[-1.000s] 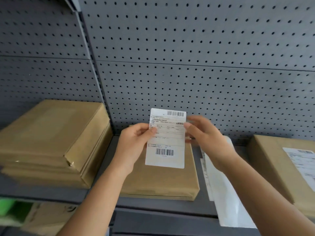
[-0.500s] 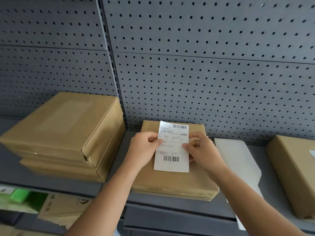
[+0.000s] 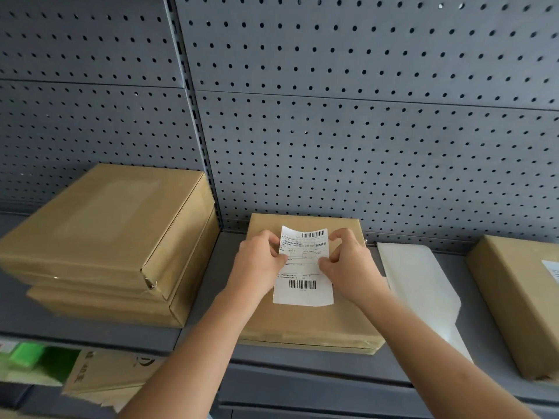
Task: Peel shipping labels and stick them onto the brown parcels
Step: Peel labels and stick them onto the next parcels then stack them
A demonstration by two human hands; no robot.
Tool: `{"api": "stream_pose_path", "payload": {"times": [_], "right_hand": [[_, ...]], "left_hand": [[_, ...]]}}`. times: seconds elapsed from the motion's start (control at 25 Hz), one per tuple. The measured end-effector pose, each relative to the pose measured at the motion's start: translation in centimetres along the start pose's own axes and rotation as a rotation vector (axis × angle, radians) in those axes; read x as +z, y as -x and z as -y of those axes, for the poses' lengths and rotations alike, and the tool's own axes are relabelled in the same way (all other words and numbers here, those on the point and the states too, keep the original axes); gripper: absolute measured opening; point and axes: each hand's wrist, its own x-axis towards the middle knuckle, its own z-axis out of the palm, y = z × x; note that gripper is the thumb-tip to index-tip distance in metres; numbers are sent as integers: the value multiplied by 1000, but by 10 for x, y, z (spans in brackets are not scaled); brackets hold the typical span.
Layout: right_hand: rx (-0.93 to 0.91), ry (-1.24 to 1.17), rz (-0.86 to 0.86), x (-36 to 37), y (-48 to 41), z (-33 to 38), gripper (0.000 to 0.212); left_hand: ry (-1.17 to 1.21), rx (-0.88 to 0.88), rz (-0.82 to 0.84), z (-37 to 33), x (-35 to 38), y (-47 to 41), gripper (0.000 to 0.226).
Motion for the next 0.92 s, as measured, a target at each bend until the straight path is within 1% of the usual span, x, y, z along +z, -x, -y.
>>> {"api": "stream_pose_path", "payload": {"times": [0.12, 0.24, 0.28, 0.36, 0.4, 0.48, 0.52, 0.6, 0.68, 0.8, 0.84, 0.92], "right_hand": [[16, 65, 7, 3, 0, 4, 39], [20, 154, 15, 3, -1, 5, 34], [24, 187, 21, 1, 0, 5, 33], [-12, 298, -1, 0, 2, 1, 30], [-72, 358, -44, 0, 3, -2, 29], [-249, 430, -146, 5, 2, -10, 32], [-327, 445, -157, 9, 0, -12, 35], [-411, 464, -85, 18, -6, -11, 44], [-411, 513, 11, 27, -8, -7, 54], [-391, 620, 59, 37, -10, -9, 82], [-378, 634, 68, 39, -11, -12, 86], [-356, 624, 69, 39, -12, -14, 86]], "left_hand": [[-33, -7, 2, 1, 1, -1, 28], [-43, 13, 3, 0, 0, 1, 30], [-55, 48, -5, 0, 0, 3, 31], [-123, 182, -26, 2, 0, 8, 37], [-175, 263, -29, 3, 1, 10, 41], [-277, 416, 11, 3, 1, 10, 49], [-321, 469, 56, 2, 2, 7, 51], [-393, 511, 155, 2, 4, 0, 54], [-460, 511, 229, 2, 7, -5, 55], [-511, 494, 273, 5, 9, -5, 56], [-527, 495, 265, 5, 9, -5, 57], [-541, 489, 250, 6, 10, -4, 57]]}}
